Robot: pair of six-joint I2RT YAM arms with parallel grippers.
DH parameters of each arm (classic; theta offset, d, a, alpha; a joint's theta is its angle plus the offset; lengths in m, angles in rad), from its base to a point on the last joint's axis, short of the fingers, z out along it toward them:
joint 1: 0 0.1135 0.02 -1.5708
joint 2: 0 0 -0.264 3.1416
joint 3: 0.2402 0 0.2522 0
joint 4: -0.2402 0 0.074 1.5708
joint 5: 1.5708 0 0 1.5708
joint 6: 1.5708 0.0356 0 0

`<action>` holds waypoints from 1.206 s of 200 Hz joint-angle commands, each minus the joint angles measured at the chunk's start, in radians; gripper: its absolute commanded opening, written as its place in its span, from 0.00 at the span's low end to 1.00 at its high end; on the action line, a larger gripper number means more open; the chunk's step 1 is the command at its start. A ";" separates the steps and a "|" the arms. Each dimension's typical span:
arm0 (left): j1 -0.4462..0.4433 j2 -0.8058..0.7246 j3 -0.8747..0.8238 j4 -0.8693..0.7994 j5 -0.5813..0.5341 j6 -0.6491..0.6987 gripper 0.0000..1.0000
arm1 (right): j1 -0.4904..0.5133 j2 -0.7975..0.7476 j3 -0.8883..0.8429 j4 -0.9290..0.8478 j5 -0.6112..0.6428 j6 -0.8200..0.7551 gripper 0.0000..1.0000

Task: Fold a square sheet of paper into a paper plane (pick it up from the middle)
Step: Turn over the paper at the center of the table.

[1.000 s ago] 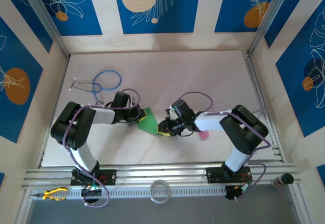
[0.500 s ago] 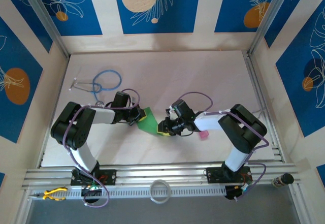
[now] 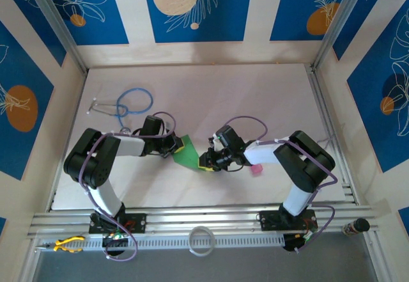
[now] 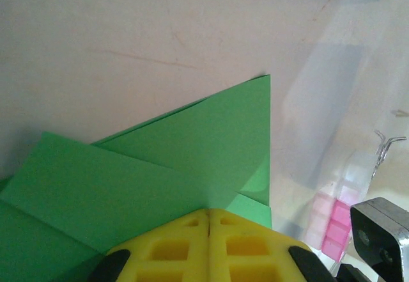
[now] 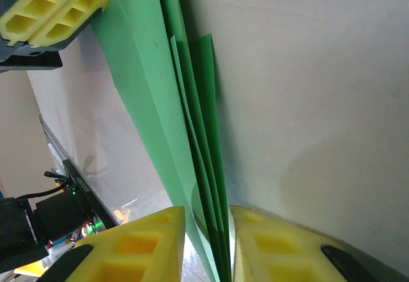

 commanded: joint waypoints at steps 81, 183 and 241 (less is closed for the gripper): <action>0.011 -0.100 -0.020 -0.032 -0.032 -0.006 0.28 | -0.008 -0.018 -0.014 -0.003 -0.014 -0.010 0.14; 0.011 -0.351 0.038 -0.235 -0.129 0.109 0.40 | -0.021 -0.178 0.036 -0.235 0.138 -0.173 0.08; 0.011 -0.530 0.057 -0.346 -0.250 0.202 0.52 | -0.026 -0.282 0.079 -0.393 0.288 -0.299 0.07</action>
